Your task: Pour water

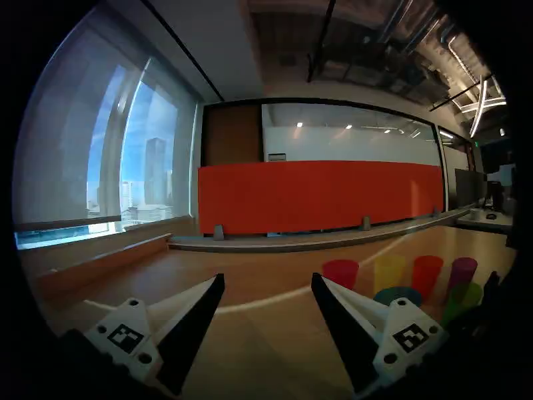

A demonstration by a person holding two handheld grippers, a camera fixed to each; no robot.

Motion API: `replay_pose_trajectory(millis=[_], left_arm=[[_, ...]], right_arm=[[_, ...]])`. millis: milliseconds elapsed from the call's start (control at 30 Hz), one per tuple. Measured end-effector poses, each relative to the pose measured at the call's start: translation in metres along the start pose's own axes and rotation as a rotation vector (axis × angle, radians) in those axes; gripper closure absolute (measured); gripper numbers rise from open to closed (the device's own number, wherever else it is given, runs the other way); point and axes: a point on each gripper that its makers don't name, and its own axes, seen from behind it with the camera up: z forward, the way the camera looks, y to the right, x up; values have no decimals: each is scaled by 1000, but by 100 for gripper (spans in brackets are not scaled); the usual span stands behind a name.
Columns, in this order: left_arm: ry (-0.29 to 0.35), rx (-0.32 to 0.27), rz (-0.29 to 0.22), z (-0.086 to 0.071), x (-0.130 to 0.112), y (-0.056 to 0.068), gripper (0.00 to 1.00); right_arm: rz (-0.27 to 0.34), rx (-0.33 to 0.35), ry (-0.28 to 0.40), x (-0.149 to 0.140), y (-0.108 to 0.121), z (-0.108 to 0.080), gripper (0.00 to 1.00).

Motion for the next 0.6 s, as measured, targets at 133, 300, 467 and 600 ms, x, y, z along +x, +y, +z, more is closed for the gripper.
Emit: replay_pose_trajectory(millis=[133, 300, 467, 600], left_arm=[[-3, -1, -3, 1, -2, -1, 3], [-6, -2, -14, 2, -3, -2, 3], [-21, -3, -29, 2, -8, -4, 3], [-23, -7, -29, 2, -8, -3, 3]], right_arm=[[-4, 0, 3, 1, -1, 0, 1], [0, -1, 8, 2, -1, 0, 1], [4, -3, 9, 3, 1, -1, 1], [4, -5, 13, 5, 2, -2, 1]])
